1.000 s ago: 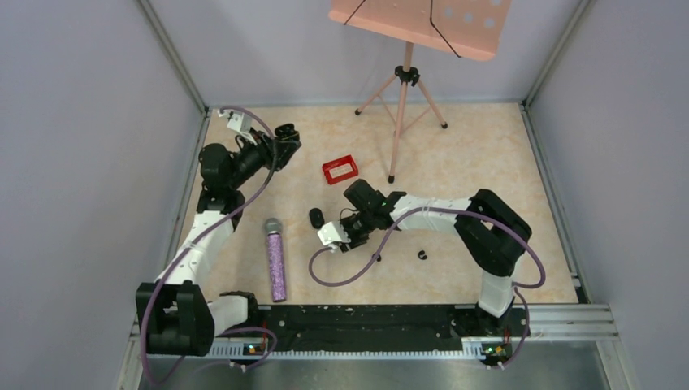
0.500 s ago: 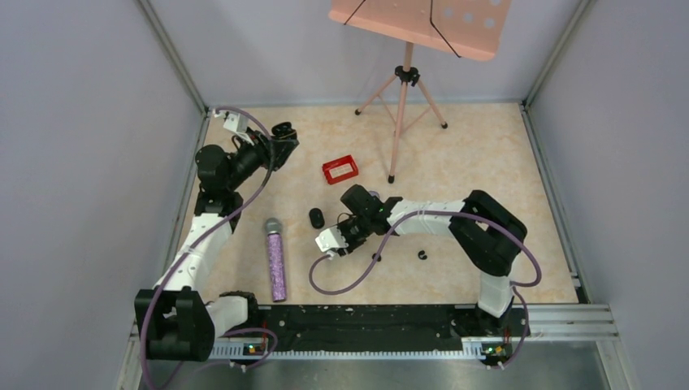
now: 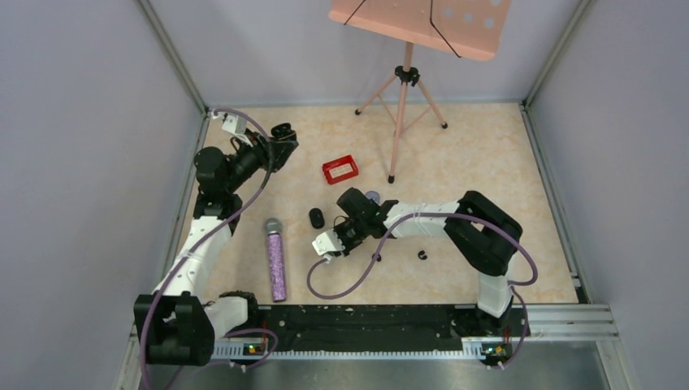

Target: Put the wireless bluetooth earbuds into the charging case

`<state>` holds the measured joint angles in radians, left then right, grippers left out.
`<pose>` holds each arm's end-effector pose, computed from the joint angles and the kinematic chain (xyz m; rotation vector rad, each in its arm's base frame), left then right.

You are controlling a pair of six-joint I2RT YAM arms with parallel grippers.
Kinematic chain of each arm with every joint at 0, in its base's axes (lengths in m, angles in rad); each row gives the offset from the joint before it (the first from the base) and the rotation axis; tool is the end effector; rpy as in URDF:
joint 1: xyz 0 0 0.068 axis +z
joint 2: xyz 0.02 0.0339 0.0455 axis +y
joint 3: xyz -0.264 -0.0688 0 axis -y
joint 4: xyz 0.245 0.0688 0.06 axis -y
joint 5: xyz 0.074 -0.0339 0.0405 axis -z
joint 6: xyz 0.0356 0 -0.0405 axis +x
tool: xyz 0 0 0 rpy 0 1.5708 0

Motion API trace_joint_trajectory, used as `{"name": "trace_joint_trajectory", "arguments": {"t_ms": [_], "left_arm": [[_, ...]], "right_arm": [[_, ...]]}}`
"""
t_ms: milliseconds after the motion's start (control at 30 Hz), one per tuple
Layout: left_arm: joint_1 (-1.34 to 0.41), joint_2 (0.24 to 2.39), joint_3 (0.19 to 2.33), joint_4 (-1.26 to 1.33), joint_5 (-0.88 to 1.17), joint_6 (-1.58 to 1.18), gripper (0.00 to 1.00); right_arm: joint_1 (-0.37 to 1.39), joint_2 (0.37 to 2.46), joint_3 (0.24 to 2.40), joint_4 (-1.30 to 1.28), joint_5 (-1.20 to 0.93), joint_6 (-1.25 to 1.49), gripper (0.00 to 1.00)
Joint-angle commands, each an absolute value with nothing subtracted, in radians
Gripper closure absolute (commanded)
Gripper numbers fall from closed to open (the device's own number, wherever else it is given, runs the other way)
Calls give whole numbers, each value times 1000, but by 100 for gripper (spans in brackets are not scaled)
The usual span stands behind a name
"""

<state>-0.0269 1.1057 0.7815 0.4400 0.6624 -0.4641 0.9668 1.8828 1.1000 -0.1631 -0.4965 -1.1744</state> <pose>0.2537 -0.0287 0.3401 0.2304 1.5250 -0.8726 0.2011 0.3213 0.1491 -2.2220 0.9883 0.5299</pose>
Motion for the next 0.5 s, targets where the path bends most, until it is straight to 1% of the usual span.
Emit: {"name": "trace_joint_trajectory", "arguments": {"t_ms": [0,33,67,100,200,333,467], "left_arm": [[-21,1075,773,471,655,-473,100],[-21,1074,772,471,655,-474,100],[-21,1074,770,471,655,-474,100],[-20,1074,770,471,654,-475,100],[-20,1074,768,469,656,-477,100],[-20,1079,769,467,666,-476,100],[-21,1103,762,518,717,-463,100]], "right_arm": [[981,1924,1120,-194,-471,-1165,78],[981,1928,1122,-196,-466,-1161,79],[981,1932,1125,-196,-460,-1154,82],[981,1935,1130,-196,-457,-1142,87],[980,1930,1146,-193,-458,-1108,95],[964,1876,1188,-182,-475,-995,100],[897,1796,1286,-244,-550,-762,100]]}}
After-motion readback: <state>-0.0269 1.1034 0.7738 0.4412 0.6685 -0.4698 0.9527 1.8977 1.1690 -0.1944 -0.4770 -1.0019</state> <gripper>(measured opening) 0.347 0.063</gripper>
